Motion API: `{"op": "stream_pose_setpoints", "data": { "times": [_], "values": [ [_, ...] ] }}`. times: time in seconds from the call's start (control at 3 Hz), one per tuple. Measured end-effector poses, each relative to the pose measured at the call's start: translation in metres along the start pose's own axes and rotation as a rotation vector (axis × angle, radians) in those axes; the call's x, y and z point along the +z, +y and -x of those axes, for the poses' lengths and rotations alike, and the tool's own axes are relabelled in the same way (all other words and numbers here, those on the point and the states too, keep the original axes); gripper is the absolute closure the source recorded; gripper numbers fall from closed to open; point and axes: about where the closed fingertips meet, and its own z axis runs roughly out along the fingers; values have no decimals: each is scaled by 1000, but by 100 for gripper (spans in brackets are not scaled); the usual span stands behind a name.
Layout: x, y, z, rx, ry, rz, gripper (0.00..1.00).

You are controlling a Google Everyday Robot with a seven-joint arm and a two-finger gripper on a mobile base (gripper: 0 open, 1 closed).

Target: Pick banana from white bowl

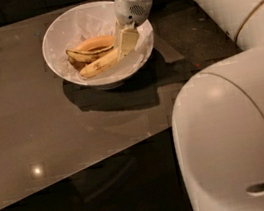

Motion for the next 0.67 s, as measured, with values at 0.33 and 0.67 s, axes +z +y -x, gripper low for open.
{"op": "stream_pose_setpoints", "data": {
  "times": [0.33, 0.67],
  "values": [
    [-15, 10, 9, -56, -27, -45, 100],
    [-30, 28, 17, -125, -58, -94, 100]
  ]
}}
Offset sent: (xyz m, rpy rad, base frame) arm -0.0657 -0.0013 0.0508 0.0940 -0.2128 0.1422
